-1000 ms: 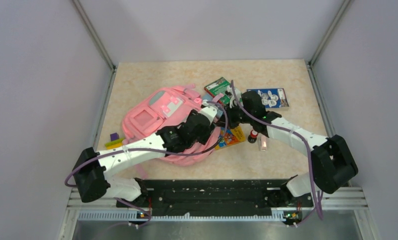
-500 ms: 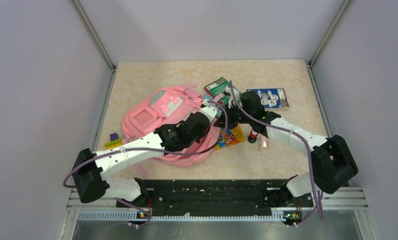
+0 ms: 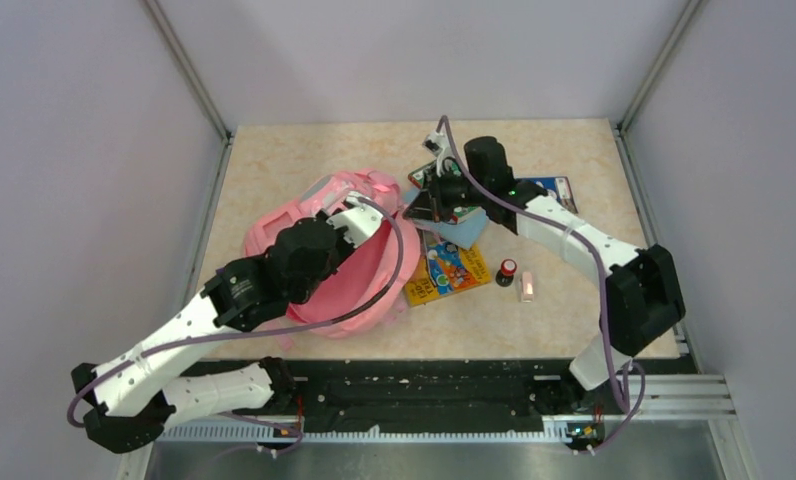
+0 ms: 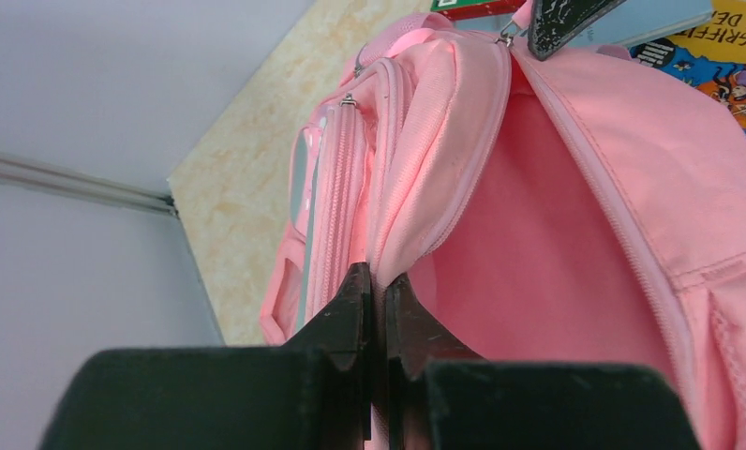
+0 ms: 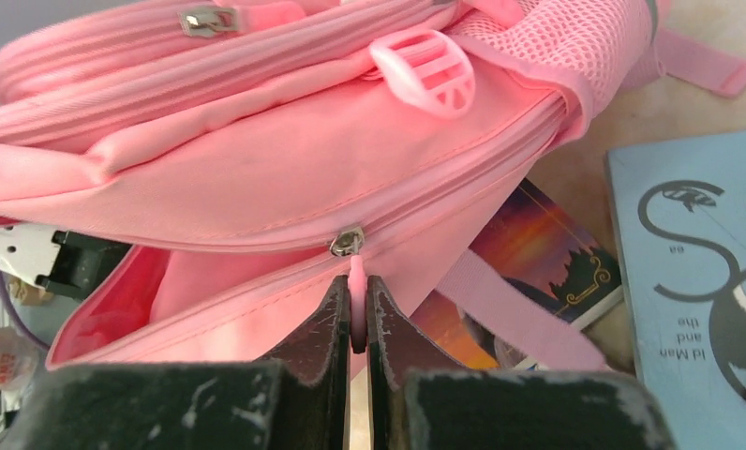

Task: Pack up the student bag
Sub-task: Unzip the student bag at the center of the board, then pick up the book from the center of the board, then place the book in the student bag.

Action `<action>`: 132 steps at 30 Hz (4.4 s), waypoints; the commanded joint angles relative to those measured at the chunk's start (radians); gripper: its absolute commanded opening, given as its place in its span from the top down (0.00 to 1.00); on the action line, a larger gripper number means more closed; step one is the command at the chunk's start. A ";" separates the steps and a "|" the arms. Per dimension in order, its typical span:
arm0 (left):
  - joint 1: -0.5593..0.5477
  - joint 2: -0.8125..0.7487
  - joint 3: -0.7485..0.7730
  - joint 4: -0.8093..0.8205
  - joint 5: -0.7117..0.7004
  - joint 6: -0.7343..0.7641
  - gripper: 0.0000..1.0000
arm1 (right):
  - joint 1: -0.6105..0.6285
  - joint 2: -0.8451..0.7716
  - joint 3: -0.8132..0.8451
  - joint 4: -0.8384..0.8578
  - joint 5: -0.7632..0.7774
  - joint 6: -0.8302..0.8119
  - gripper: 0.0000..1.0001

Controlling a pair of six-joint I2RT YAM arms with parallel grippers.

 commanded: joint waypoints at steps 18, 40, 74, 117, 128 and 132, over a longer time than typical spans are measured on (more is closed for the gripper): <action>0.007 -0.155 0.167 0.131 0.020 0.104 1.00 | -0.014 0.489 0.351 0.099 -0.112 0.065 1.00; 0.524 -0.004 0.033 0.297 0.095 -0.119 1.00 | -0.109 0.155 0.196 0.023 0.145 0.047 0.24; 0.614 -0.118 -0.174 0.432 0.153 -0.215 1.00 | -0.035 0.435 0.007 0.203 -0.092 0.140 0.33; 0.614 -0.157 -0.183 0.442 0.279 -0.249 1.00 | -0.098 -0.577 -0.406 0.321 0.384 0.456 1.00; 0.615 -0.157 -0.191 0.452 0.300 -0.257 1.00 | 0.185 -0.619 -0.560 0.627 0.586 0.724 1.00; 0.615 -0.159 -0.193 0.457 0.324 -0.258 1.00 | 0.259 -0.503 -0.603 0.824 0.606 0.849 1.00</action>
